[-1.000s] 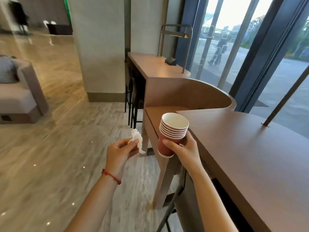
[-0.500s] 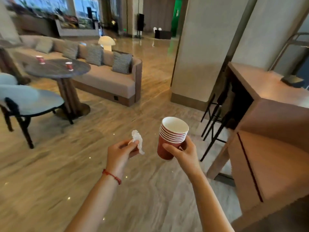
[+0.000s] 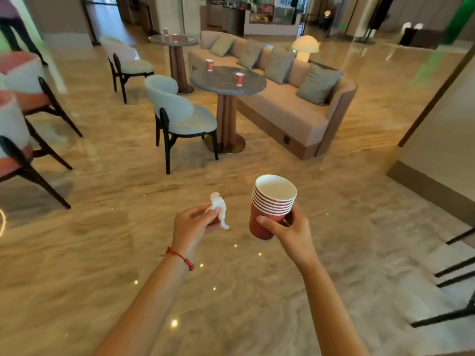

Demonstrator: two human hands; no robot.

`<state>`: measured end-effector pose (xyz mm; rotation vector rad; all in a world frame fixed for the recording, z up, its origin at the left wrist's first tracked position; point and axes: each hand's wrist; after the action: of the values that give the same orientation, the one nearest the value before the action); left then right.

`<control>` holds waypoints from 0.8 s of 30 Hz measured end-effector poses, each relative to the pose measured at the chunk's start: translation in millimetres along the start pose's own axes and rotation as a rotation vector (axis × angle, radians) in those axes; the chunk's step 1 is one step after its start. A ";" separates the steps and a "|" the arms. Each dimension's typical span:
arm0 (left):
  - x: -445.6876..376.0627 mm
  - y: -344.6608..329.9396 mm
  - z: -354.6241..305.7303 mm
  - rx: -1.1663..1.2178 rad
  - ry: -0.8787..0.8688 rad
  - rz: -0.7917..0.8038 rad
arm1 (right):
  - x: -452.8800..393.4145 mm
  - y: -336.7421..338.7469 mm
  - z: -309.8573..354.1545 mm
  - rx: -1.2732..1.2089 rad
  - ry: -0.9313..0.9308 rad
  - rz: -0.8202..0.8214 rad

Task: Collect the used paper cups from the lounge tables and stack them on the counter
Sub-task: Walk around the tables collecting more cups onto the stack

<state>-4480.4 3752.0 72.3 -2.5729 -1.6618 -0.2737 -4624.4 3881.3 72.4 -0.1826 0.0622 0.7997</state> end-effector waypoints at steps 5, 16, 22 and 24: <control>-35.4 -27.3 9.7 -0.012 0.060 -0.056 | -47.4 16.1 -26.7 0.008 -0.069 0.034; -173.1 -77.2 14.7 -0.071 0.143 -0.084 | -194.3 28.5 -80.0 0.005 -0.143 0.005; -310.6 -106.6 -15.2 -0.030 0.132 -0.095 | -335.2 9.3 -94.4 -0.008 -0.123 -0.015; -354.9 -117.8 -31.1 -0.022 0.124 -0.095 | -380.9 1.8 -93.9 0.002 -0.115 -0.011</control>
<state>-4733.2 3477.6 32.6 -2.4408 -1.7475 -0.4502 -4889.5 3595.7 27.3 -0.1346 -0.0467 0.7981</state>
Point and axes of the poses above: each hand's wrist, its own x-axis away from the middle knuckle, its own y-axis out of the back of the hand, z = x × y, and after that the axes turned 15 degrees about -x, right-handed
